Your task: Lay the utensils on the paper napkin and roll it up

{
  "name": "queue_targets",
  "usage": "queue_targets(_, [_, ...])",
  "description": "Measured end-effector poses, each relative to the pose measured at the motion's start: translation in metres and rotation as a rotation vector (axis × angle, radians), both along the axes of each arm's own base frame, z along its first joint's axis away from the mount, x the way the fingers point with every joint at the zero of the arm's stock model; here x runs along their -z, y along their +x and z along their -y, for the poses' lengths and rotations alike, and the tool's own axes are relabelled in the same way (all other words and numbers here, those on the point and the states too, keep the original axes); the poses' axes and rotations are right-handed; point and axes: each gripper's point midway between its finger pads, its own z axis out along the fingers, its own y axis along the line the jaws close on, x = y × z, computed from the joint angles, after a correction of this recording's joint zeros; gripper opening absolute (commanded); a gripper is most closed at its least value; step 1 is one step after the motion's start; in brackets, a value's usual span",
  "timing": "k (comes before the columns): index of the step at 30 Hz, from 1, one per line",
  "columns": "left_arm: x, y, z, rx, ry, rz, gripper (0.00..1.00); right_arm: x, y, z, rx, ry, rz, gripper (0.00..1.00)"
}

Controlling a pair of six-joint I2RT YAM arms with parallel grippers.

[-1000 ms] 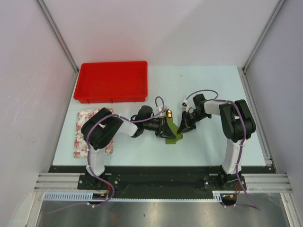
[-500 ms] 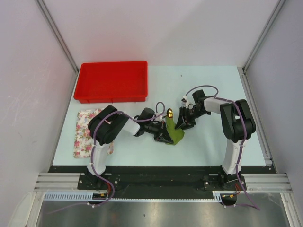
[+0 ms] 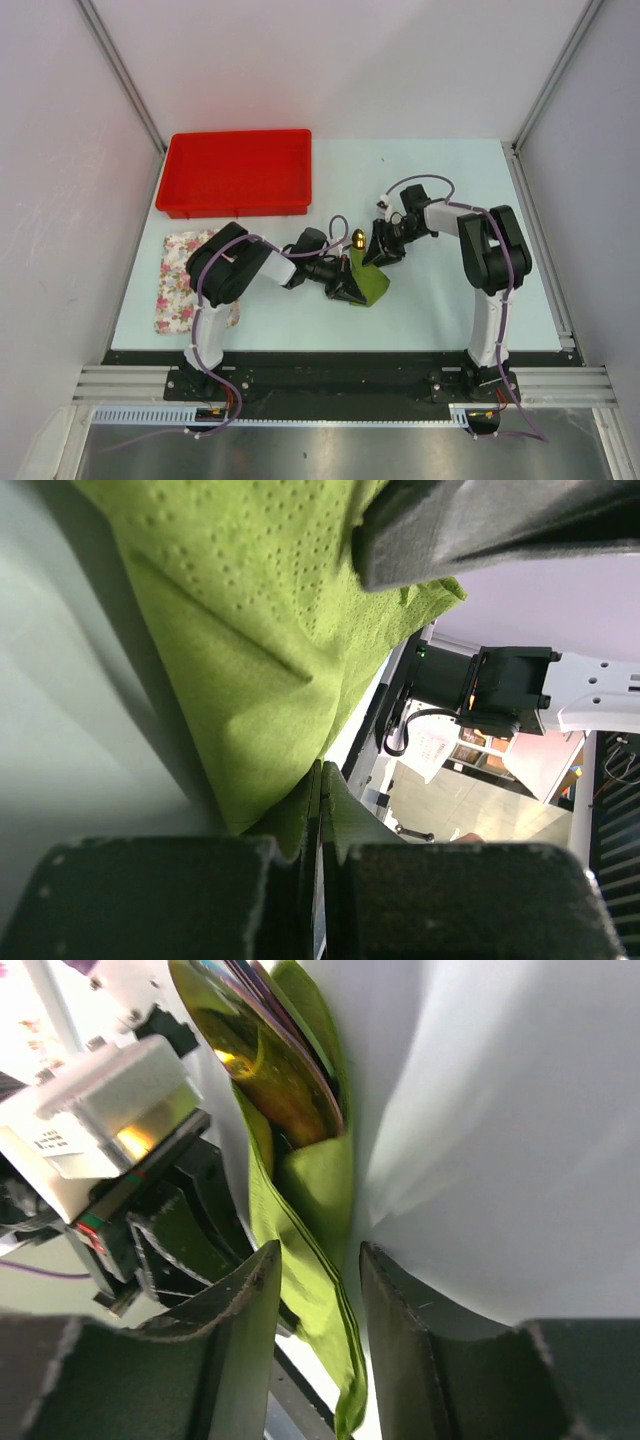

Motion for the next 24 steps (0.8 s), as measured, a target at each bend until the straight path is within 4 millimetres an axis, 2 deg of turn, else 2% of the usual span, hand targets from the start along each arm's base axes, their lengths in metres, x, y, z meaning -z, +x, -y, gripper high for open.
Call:
queue_targets(5, [0.0,0.0,0.0,0.0,-0.001,0.001,0.0,0.003,0.0,-0.007,-0.001,0.052,-0.031,0.29])
queue_targets(8, [0.0,0.0,0.0,0.0,-0.001,0.001,0.0,0.007,0.0,-0.009,0.004,0.073,-0.047,0.18])
queue_targets(9, [0.0,0.0,0.0,0.001,-0.002,0.001,0.0,0.007,0.0,-0.009,0.006,0.079,-0.052,0.1])
queue_targets(11, [-0.001,0.0,0.0,0.002,-0.004,0.001,0.0,0.01,0.0,-0.007,0.012,0.095,-0.062,0.0])
queue_targets(15, [-0.001,0.0,0.0,0.002,-0.006,0.002,0.02,0.012,0.001,-0.005,0.031,0.129,-0.088,0.0])
queue_targets(18, [-0.001,0.001,0.0,0.003,-0.009,0.008,0.22,0.012,0.001,-0.004,0.037,0.147,-0.087,0.0])
queue_targets(19, [-0.002,0.001,0.0,0.002,-0.011,0.01,0.32,0.012,0.001,-0.004,0.036,0.152,-0.087,0.0])
queue_targets(22, [-0.011,0.003,0.0,0.007,-0.032,0.049,0.43,0.011,0.001,-0.005,0.038,0.164,-0.086,0.0])
queue_targets(24, [-0.023,0.011,-0.002,-0.011,-0.041,0.105,0.46,0.011,0.001,-0.005,0.04,0.169,-0.087,0.0])
